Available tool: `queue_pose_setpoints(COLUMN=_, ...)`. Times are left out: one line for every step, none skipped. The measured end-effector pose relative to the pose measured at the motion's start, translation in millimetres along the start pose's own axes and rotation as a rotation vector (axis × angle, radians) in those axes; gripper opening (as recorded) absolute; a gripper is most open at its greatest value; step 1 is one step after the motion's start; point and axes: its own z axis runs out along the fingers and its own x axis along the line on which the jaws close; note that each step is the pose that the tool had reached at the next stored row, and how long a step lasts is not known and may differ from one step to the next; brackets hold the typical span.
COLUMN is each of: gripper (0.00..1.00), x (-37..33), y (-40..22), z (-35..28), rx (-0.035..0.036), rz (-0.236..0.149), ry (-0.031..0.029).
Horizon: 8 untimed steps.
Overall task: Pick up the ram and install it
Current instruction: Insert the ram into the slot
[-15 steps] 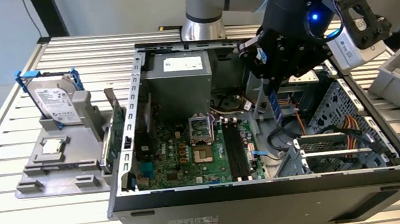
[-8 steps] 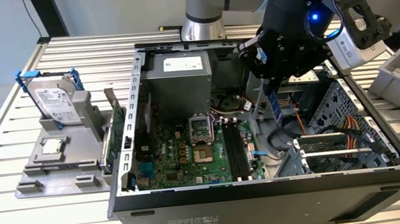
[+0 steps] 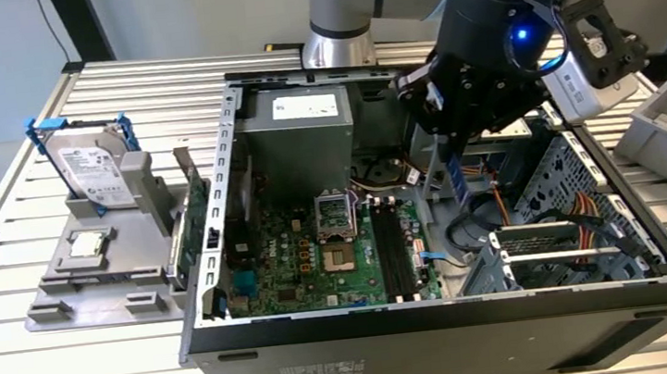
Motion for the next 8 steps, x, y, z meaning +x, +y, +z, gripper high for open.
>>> queue_pose_setpoints(gripper=0.00, x=0.0, y=-0.1, z=1.3, rx=-0.0003, rz=0.000, ry=0.0001)
queue_pose_setpoints(gripper=0.00, x=0.0, y=0.0, z=2.4, rx=-0.0002, rz=0.000, ry=0.0001)
queue_pose_setpoints(gripper=0.00, x=0.0, y=0.2, z=3.4, rx=0.0003, rz=0.000, ry=0.0002)
queue_pose_setpoints(gripper=0.00, x=0.1, y=0.6, z=4.5, rx=0.0009, rz=0.000, ry=0.0002)
queue_pose_setpoints(gripper=0.00, x=0.1, y=0.8, z=5.9, rx=0.0015, rz=0.000, ry=0.0001)
queue_pose_setpoints(gripper=0.00, x=0.3, y=1.0, z=7.2, rx=0.0021, rz=0.000, ry=0.0001)
queue_pose_setpoints(gripper=0.00, x=0.4, y=1.1, z=8.5, rx=0.0022, rz=0.000, ry=0.0000)
queue_pose_setpoints(gripper=0.00, x=0.5, y=1.1, z=9.6, rx=0.0021, rz=-0.001, ry=0.0000)
